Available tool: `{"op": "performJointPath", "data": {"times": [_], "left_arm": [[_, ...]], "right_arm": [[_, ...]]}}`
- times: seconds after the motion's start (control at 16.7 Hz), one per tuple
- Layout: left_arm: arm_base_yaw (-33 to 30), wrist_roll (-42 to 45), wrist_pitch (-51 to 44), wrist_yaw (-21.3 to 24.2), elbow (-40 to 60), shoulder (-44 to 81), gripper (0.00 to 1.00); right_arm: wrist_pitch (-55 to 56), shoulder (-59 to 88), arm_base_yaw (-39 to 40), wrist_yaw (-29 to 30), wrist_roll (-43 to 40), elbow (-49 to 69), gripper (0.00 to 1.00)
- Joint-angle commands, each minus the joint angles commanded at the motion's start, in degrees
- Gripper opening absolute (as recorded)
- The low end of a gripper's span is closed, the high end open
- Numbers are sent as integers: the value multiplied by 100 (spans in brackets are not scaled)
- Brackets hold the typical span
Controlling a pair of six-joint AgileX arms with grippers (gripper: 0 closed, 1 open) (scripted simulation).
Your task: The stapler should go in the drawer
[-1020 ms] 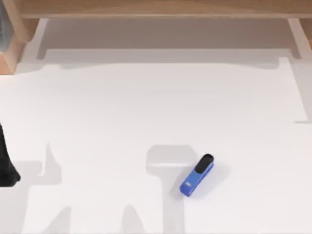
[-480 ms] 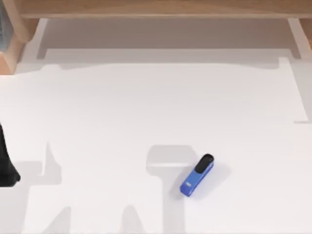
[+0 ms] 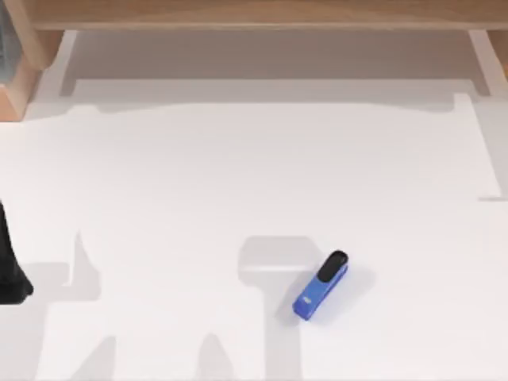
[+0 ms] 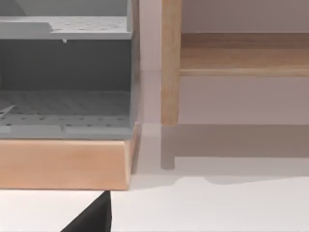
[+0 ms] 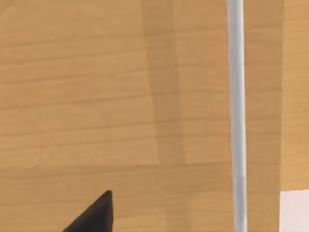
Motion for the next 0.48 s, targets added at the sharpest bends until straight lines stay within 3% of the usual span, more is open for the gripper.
{"op": "performJointPath", "data": {"times": [0.24, 0.48], "left_arm": [[0, 0, 0, 0, 0, 0, 100], [0, 0, 0, 0, 0, 0, 100]], "right_arm": [[-1043, -781, 737, -27, 1274, -141, 100], [-2656, -1509, 1833, 177, 3182, 255, 100]]}}
